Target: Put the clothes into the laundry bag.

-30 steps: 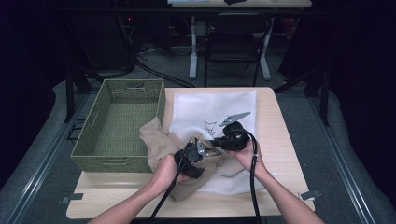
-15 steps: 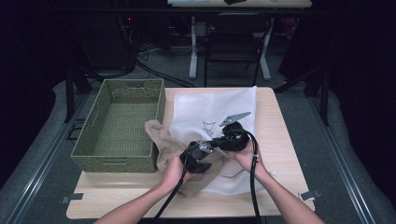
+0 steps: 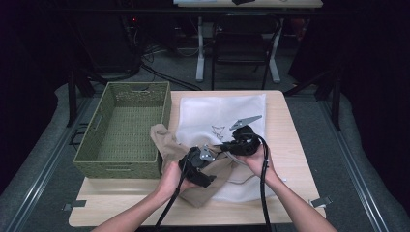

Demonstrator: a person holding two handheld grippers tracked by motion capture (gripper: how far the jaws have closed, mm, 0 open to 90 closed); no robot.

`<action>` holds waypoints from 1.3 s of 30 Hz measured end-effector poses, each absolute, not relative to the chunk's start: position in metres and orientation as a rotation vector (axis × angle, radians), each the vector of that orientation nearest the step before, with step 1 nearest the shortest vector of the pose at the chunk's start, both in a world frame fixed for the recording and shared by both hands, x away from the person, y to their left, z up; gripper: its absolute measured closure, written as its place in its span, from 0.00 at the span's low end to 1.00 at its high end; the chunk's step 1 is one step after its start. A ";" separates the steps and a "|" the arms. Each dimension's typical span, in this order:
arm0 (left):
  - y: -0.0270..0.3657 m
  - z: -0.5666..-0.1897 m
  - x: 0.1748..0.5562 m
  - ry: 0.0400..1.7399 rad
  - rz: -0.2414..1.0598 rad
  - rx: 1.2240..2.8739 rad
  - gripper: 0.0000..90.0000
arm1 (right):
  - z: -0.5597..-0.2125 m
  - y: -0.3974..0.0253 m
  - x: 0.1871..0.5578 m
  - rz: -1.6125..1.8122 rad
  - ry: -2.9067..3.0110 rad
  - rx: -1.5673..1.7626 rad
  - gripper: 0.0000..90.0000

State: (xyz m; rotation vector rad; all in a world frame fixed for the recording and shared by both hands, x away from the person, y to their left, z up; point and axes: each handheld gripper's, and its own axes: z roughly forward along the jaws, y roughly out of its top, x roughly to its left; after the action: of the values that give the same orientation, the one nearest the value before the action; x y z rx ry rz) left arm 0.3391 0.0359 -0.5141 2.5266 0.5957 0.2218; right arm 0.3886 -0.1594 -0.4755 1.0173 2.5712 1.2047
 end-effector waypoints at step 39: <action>0.049 -0.503 0.349 0.708 0.331 2.400 0.24 | -0.476 -0.161 0.389 1.214 2.584 1.023 0.97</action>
State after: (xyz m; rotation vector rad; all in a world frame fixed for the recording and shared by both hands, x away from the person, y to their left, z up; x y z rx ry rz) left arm 0.3486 0.0489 -0.5032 2.3998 0.7079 0.3313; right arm 0.3889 -0.1611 -0.4761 1.0228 2.5842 1.2138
